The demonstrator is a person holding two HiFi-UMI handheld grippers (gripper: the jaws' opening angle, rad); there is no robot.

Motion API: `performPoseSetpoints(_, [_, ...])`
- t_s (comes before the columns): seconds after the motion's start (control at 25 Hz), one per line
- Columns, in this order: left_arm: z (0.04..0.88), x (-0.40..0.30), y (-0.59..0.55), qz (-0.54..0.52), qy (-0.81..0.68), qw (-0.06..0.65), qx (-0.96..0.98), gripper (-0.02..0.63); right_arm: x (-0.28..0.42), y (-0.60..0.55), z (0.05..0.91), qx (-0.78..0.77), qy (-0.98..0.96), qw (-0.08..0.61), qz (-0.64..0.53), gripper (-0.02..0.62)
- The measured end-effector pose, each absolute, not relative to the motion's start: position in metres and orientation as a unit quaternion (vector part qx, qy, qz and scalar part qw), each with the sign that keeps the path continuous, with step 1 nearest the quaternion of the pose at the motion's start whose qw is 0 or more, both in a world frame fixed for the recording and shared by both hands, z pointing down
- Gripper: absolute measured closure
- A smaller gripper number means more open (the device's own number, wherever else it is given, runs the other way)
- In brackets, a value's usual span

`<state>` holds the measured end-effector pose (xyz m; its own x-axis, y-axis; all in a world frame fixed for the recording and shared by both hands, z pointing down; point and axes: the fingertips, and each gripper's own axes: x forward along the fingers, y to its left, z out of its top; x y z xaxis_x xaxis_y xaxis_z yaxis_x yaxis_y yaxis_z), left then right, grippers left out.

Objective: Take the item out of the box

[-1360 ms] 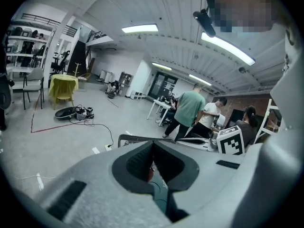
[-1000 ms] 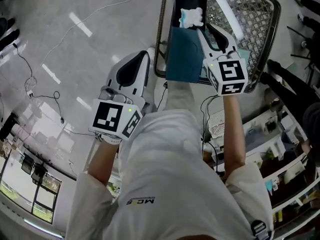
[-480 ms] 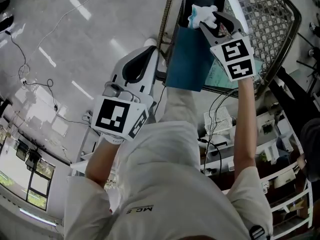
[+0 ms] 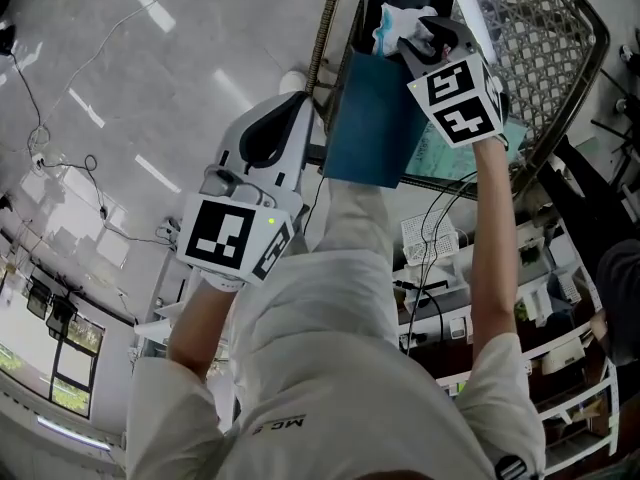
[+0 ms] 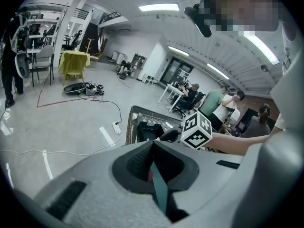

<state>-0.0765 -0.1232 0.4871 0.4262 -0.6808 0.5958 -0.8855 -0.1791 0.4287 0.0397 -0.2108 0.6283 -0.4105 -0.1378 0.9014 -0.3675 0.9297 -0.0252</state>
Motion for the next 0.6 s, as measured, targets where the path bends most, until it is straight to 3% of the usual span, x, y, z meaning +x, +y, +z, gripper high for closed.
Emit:
performPoseSetpoints(0.4, [0.486,-0.078,-0.120,0.133,-0.519,0.376,0.756,0.583,0.042,-0.213,0.641,0.144,-0.806,0.569,0.077,0.545])
performPoseSetpoints(0.6, [0.484,-0.080,-0.118,0.131,-0.520,0.373,0.757,0.583,0.043,-0.212,0.640,0.144,-0.806,0.569,0.076,0.571])
